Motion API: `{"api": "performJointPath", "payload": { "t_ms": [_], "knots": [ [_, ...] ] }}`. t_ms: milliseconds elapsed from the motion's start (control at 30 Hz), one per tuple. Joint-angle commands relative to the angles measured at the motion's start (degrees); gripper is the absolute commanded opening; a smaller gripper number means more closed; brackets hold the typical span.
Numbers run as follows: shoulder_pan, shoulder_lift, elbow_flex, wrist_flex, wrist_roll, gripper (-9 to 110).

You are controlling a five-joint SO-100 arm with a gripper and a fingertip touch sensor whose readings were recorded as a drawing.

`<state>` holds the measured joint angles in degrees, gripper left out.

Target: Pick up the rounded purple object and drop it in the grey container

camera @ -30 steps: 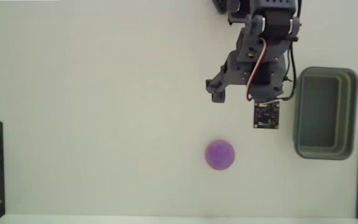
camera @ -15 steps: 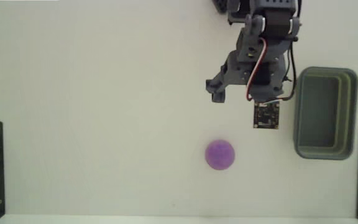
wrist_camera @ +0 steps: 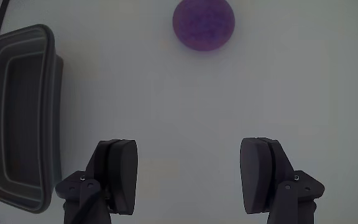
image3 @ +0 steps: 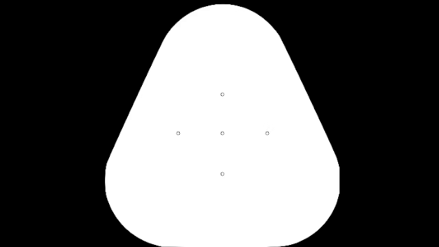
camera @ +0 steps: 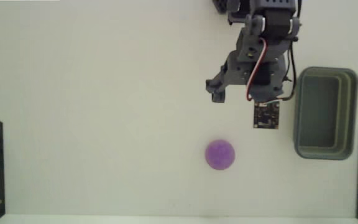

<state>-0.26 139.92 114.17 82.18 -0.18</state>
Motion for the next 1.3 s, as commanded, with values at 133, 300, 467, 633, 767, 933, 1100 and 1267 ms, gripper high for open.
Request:
{"api": "performJointPath", "payload": {
  "t_ms": [133, 300, 467, 633, 767, 933, 1100, 1267],
  "knots": [
    [0.3, 2.2, 0.4, -0.2, 0.2, 110],
    [0.3, 2.2, 0.4, -0.2, 0.2, 110],
    [0.3, 2.2, 0.4, -0.2, 0.2, 110],
    [0.3, 2.2, 0.4, -0.2, 0.2, 110],
    [0.3, 2.2, 0.4, -0.2, 0.2, 110],
    [0.4, 2.2, 0.4, -0.2, 0.2, 110],
    [0.9, 2.2, 0.4, -0.2, 0.2, 110],
    [1.6, 2.2, 0.4, -0.2, 0.2, 110]
  ]
}}
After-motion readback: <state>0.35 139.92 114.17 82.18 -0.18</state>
